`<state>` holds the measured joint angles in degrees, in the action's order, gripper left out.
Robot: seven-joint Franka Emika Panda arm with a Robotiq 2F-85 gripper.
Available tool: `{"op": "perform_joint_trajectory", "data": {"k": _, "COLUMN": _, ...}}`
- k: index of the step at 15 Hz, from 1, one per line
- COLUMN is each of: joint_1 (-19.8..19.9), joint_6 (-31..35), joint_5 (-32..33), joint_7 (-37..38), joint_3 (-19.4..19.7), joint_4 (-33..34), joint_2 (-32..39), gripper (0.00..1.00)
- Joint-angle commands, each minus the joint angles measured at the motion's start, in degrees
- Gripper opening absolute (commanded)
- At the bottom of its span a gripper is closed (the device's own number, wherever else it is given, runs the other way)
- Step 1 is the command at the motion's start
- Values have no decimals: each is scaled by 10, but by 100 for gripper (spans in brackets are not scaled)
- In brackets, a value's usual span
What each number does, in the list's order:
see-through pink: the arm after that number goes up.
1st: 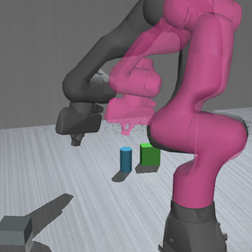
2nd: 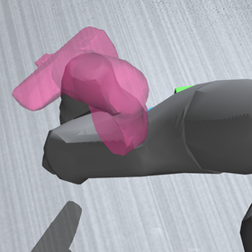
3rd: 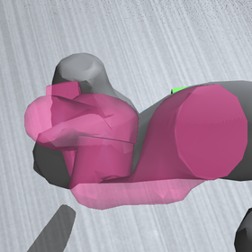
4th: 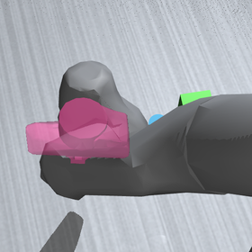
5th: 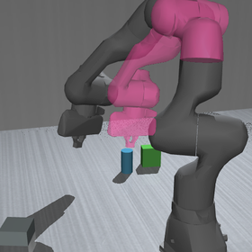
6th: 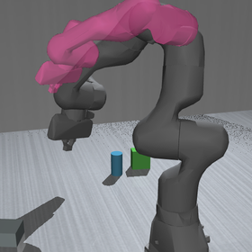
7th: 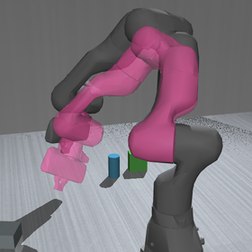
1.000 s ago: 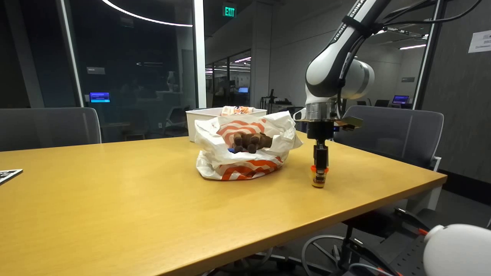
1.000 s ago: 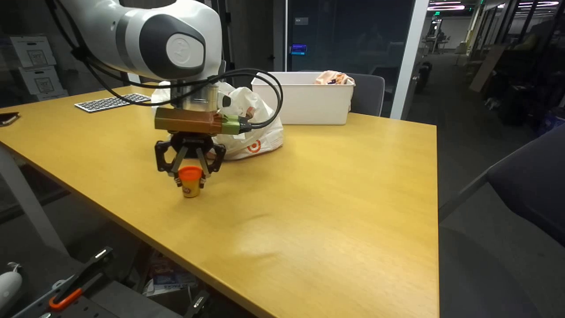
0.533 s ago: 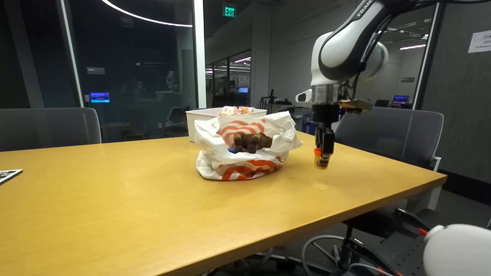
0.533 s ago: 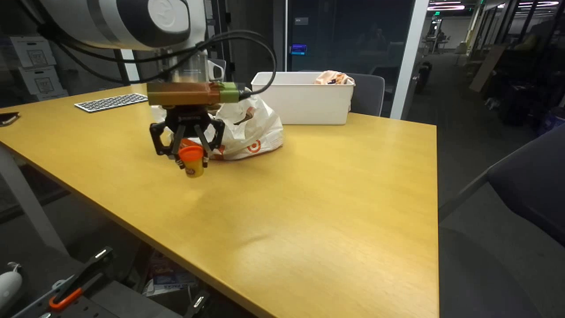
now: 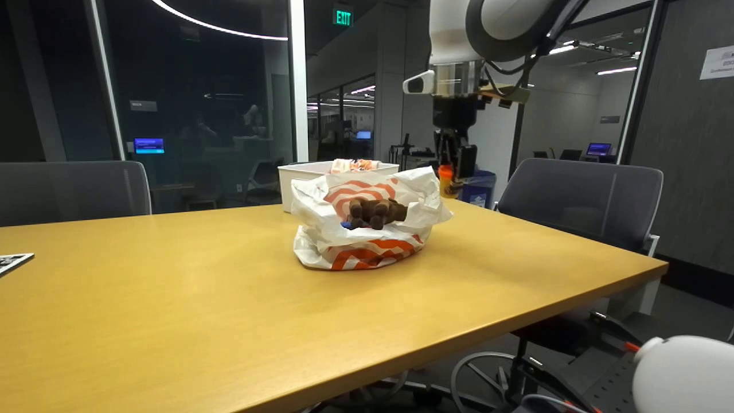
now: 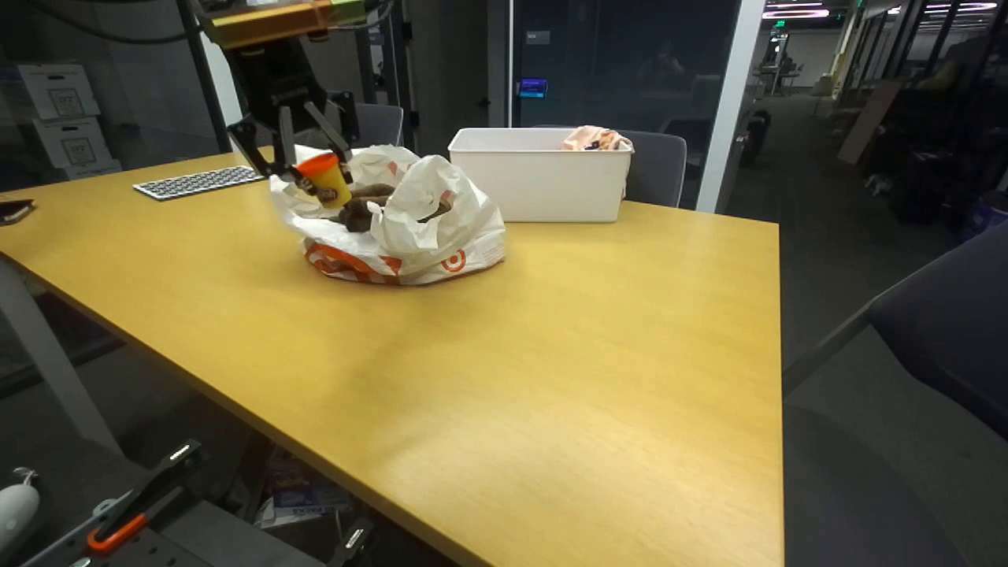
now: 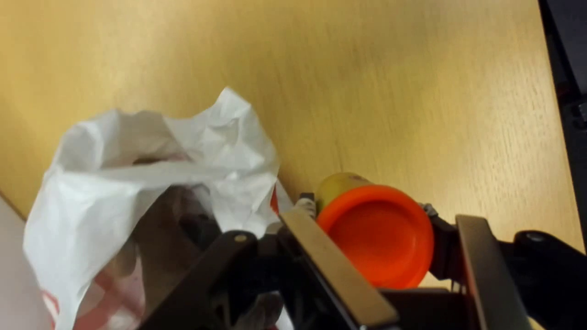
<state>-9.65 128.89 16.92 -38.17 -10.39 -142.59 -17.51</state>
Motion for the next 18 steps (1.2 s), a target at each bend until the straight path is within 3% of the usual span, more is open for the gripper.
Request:
{"op": "perform_joint_trajectory", "data": {"k": 1, "joint_1": -13, "joint_6": -56, "joint_5": 85, "joint_7": 25, "joint_3": -33, "joint_4": 129, "joint_2": 82, "gripper": 22}}
{"op": "perform_joint_trajectory", "data": {"k": 5, "joint_1": -22, "joint_6": -94, "joint_5": 187, "joint_7": 19, "joint_3": -51, "joint_4": 241, "joint_2": 191, "gripper": 22}}
{"op": "perform_joint_trajectory", "data": {"k": 13, "joint_1": -51, "joint_6": -135, "joint_5": 265, "joint_7": -65, "joint_3": -39, "joint_4": 430, "joint_2": 401, "gripper": 24}}
{"op": "perform_joint_trajectory", "data": {"k": 14, "joint_1": -52, "joint_6": -140, "joint_5": 264, "joint_7": -79, "joint_3": -38, "joint_4": 446, "joint_2": 416, "gripper": 72}}
{"op": "perform_joint_trajectory", "data": {"k": 16, "joint_1": -56, "joint_6": -151, "joint_5": 267, "joint_7": -99, "joint_3": -34, "joint_4": 471, "joint_2": 437, "gripper": 78}}
{"op": "perform_joint_trajectory", "data": {"k": 18, "joint_1": -59, "joint_6": -157, "joint_5": 269, "joint_7": -113, "joint_3": -31, "joint_4": 483, "joint_2": 443, "gripper": 94}}
